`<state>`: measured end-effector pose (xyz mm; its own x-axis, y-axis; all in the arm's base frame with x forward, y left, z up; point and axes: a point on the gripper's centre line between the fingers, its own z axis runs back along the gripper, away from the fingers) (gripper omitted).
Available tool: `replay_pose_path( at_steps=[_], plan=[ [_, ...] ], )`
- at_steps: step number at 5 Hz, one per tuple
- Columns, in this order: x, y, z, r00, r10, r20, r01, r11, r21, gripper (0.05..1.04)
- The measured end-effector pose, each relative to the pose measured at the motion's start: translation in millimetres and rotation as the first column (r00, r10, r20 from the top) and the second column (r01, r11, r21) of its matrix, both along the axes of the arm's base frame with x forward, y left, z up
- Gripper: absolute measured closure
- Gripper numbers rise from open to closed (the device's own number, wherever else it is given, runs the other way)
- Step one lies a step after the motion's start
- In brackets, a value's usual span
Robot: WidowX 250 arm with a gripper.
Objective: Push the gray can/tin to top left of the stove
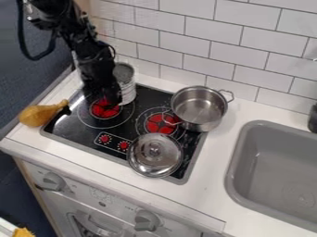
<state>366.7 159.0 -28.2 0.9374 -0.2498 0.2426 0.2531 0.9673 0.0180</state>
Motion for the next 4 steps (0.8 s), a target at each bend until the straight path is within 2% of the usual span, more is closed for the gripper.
replay_pose_path(
  at_steps=[1, 3, 4],
  plan=[
    [11, 2, 8.5, 1.000, -0.004, 0.016, 0.004, 1.000, 0.012, 0.084],
    [23, 1, 8.1, 1.000, -0.026, 0.008, 0.026, 1.000, 0.012, 0.084],
    [16, -1, 2.9, 0.999, -0.035, -0.016, 0.036, 0.999, 0.013, 0.084]
  ],
)
